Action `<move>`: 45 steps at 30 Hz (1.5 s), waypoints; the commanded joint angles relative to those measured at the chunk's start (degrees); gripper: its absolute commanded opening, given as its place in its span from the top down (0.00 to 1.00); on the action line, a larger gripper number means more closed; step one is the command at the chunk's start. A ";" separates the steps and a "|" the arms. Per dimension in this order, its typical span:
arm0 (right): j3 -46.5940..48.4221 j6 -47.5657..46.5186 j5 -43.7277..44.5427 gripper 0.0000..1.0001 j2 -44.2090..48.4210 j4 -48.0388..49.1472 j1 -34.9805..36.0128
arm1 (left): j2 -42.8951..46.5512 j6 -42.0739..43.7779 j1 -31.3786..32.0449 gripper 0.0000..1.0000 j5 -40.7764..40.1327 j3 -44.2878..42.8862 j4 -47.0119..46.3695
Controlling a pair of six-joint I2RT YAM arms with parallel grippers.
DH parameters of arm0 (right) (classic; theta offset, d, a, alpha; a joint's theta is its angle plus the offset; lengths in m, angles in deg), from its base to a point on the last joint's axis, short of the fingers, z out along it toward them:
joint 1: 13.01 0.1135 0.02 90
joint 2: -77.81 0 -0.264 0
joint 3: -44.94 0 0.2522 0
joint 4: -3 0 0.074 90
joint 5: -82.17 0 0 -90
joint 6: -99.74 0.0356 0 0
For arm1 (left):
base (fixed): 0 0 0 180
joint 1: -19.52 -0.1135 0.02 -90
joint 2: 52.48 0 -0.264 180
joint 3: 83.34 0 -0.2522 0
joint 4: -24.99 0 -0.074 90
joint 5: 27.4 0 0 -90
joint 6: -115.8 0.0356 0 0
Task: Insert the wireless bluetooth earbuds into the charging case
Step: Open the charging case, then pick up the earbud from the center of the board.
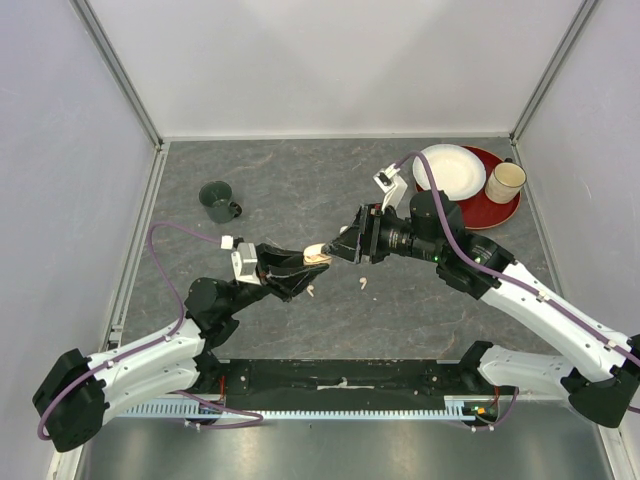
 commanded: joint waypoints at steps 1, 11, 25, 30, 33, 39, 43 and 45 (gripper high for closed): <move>-1.01 0.76 2.34 0.30 -0.16 1.36 0.02 | 1.36 -1.68 0.28 0.98 3.15 0.08 -3.89; -1.53 2.79 1.81 0.28 -0.78 3.20 -0.16 | 2.68 -1.50 0.28 0.98 2.54 1.04 -2.04; 1.81 3.66 8.04 0.13 -0.17 3.99 -1.13 | 7.68 -0.63 0.28 0.98 0.78 3.24 3.23; -1.61 8.15 14.20 0.02 2.21 2.77 -4.28 | 10.50 -0.01 0.28 0.98 -0.45 4.03 5.51; -4.78 10.34 17.79 0.02 3.00 -0.39 -7.17 | 12.43 0.43 0.37 0.98 -1.07 4.38 6.66; -4.61 5.71 20.80 0.02 -4.20 -12.70 -9.56 | 16.29 1.39 0.37 0.98 -1.60 4.56 9.91; -6.71 4.72 22.98 0.02 -7.19 -14.64 -9.56 | 18.75 2.01 0.28 0.98 -1.95 4.74 12.28; -8.03 5.42 23.52 0.04 -7.54 -14.46 -9.56 | 19.46 2.10 0.28 0.98 -2.38 5.17 12.81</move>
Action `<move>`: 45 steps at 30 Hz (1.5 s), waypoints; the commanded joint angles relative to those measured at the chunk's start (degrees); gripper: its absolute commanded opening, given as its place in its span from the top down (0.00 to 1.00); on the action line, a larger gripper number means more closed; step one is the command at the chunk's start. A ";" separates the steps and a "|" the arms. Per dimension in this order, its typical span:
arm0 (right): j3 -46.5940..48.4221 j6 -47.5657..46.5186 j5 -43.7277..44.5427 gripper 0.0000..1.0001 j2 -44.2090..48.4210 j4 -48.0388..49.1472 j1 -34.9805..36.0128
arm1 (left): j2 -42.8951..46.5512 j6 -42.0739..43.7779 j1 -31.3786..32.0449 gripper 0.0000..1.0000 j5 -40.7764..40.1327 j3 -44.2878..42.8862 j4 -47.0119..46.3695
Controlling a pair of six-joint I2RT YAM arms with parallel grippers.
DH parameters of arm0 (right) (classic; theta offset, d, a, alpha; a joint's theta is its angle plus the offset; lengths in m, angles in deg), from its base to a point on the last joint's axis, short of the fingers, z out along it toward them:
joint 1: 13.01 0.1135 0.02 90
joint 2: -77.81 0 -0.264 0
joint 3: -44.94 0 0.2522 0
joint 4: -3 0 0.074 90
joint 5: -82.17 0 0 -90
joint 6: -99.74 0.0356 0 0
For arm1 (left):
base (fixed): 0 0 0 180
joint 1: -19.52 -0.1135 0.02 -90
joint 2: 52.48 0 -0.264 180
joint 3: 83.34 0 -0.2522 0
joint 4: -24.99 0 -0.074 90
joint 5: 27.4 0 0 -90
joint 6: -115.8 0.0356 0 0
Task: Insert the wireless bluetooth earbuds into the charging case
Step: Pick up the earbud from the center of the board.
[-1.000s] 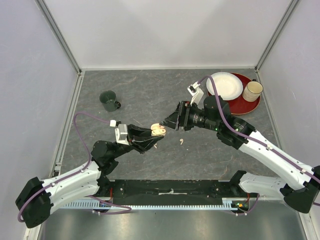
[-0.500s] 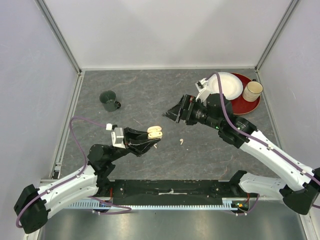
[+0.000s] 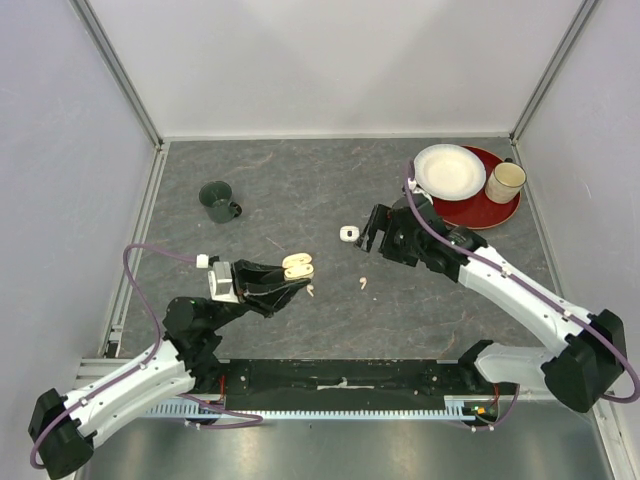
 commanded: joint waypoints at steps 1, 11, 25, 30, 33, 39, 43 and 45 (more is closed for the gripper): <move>-3.33 -0.07 4.05 0.05 -0.72 -3.30 0.14 | 2.50 2.28 0.22 0.98 -1.75 0.85 1.36; -6.61 4.60 11.77 0.23 -6.52 -0.57 5.05 | 5.85 3.32 0.22 0.98 -2.63 1.20 5.57; -2.03 9.79 19.70 0.34 -19.45 -1.27 10.07 | 10.94 5.97 0.22 0.98 -4.65 1.20 11.47; -0.71 10.05 17.77 0.36 -23.40 -1.01 10.07 | 11.65 5.88 0.30 0.98 -5.53 1.29 12.35; -0.10 10.14 16.53 0.38 -25.33 -0.40 10.07 | 12.09 5.79 0.22 0.98 -5.62 1.29 12.79; 0.17 9.96 17.85 0.43 -25.95 -0.57 9.98 | 12.53 6.05 0.22 0.98 -5.97 1.29 13.40; 0.43 8.91 17.33 0.44 -27.09 -0.30 9.90 | 12.36 5.79 0.30 0.98 -6.32 1.64 13.05; 0.96 8.03 16.54 0.45 -28.32 -0.13 9.90 | 11.92 5.62 0.22 0.98 -6.50 2.16 12.26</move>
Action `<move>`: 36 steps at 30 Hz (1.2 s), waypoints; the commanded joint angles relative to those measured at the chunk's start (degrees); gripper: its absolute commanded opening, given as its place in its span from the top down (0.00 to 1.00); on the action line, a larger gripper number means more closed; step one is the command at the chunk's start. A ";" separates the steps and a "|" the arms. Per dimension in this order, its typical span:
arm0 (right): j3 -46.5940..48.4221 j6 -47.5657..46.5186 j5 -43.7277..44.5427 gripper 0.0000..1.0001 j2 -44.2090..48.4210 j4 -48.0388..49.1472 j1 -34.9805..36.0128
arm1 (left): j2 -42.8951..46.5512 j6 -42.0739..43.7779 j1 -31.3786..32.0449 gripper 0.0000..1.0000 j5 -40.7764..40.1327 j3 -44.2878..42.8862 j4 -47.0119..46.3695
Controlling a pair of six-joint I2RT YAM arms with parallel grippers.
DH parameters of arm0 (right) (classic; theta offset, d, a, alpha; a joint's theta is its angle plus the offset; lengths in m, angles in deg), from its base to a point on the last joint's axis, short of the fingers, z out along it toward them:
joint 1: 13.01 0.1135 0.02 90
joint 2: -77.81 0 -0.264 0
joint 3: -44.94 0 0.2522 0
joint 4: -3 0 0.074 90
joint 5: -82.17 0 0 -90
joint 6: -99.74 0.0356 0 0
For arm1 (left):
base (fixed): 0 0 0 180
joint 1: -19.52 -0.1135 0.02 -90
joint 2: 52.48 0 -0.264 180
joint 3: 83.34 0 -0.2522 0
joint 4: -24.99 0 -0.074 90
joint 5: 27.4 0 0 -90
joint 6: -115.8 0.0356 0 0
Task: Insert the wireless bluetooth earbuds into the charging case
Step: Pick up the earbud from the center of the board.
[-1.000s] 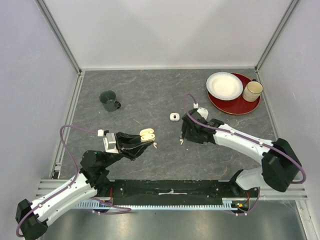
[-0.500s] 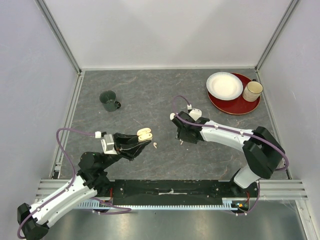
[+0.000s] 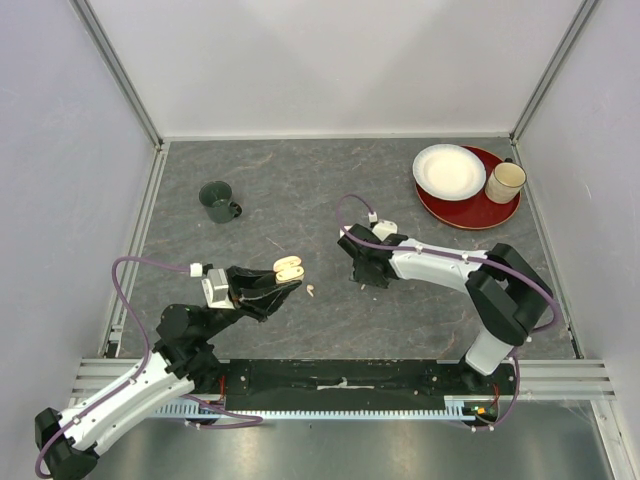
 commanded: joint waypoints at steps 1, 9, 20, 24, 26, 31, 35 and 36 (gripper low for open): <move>2.82 -1.48 -0.34 0.46 -2.05 1.10 0.10 | -0.26 1.51 0.22 0.98 -2.02 0.75 -2.88; 2.99 -2.10 1.24 0.52 -3.37 1.45 0.02 | -1.14 1.07 0.30 0.98 -0.70 0.31 -3.16; 2.12 -3.24 0.36 0.60 -3.90 1.62 0.10 | 0.09 1.07 0.30 0.98 -1.23 0.57 -2.19; 1.76 -3.59 0.71 0.62 -3.99 1.62 0.11 | 0.09 0.98 0.22 0.98 -1.40 0.48 -1.84; 1.50 -3.50 0.89 0.62 -3.81 1.54 0.02 | -0.08 0.98 0.22 0.98 -1.40 0.40 -1.93; 1.59 -3.94 1.15 0.65 -3.55 1.62 0.02 | -0.79 0.98 0.22 0.98 -1.06 -0.04 -1.93; 1.59 -4.21 0.97 0.67 -3.55 1.62 0.02 | -1.58 0.89 0.22 0.98 -0.88 -0.39 -1.84; 1.50 -4.21 0.89 0.67 -3.55 1.62 0.10 | -1.58 0.54 0.22 0.98 -0.70 -0.39 -1.92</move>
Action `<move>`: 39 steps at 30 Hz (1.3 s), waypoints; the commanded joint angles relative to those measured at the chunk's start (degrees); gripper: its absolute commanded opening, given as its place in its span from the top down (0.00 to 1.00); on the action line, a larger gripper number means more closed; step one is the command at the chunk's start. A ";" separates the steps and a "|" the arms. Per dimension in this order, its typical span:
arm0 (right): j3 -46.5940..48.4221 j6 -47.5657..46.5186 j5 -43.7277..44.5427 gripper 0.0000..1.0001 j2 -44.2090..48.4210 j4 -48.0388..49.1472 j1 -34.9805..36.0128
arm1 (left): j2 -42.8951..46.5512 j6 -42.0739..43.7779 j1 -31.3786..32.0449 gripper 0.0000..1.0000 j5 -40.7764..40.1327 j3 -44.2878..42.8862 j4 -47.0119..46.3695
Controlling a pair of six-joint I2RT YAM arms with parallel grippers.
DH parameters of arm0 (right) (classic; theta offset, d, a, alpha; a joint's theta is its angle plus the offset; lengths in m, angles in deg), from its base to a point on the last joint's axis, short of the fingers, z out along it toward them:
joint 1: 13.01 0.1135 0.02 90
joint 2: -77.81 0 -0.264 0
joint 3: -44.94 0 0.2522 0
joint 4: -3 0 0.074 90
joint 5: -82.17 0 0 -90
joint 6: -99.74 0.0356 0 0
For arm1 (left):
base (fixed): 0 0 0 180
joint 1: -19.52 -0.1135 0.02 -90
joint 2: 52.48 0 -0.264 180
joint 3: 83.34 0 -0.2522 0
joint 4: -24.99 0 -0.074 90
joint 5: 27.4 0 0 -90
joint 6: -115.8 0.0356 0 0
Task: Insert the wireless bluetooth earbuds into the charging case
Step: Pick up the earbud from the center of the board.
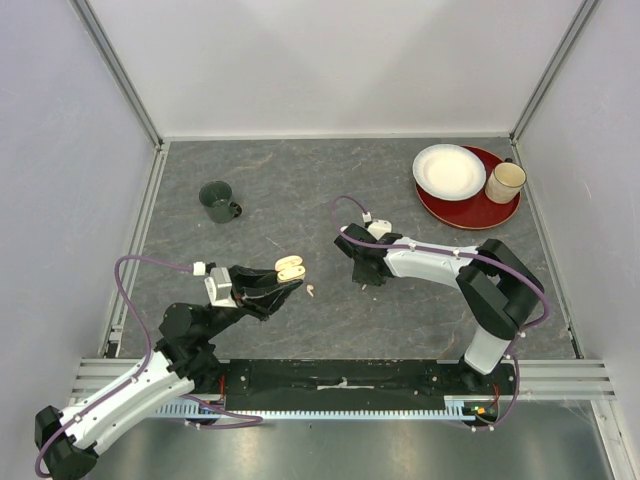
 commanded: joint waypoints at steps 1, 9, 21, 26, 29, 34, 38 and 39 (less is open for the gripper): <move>-0.29 -0.45 1.04 0.68 0.16 0.57 0.11 | -0.75 0.56 0.22 0.98 0.22 -1.07 -1.38; -0.47 -1.59 1.65 0.74 0.69 0.57 0.10 | -0.92 0.12 0.30 0.98 0.74 -1.16 -1.38; -1.35 -3.70 2.71 0.83 2.81 1.36 0.11 | -1.37 -1.02 0.22 0.98 0.48 -1.16 -1.47; -1.70 -4.31 1.48 0.81 2.02 1.63 0.19 | -1.28 -1.64 0.22 0.98 0.48 -1.07 -1.55; -1.87 -4.58 0.43 0.79 1.23 1.72 0.19 | -1.36 -1.73 0.22 0.98 0.39 -1.16 -1.55; -2.05 -4.84 -0.19 0.68 0.70 1.80 0.11 | -1.45 -1.90 0.22 0.98 0.39 -1.16 -2.08; -2.31 -4.84 -0.01 0.61 0.78 1.89 0.11 | -1.63 -1.99 0.30 0.98 0.48 -1.07 -2.34; -2.31 -4.84 -0.10 0.60 0.70 1.80 0.19 | -1.54 -2.08 0.22 0.98 0.57 -0.90 -2.69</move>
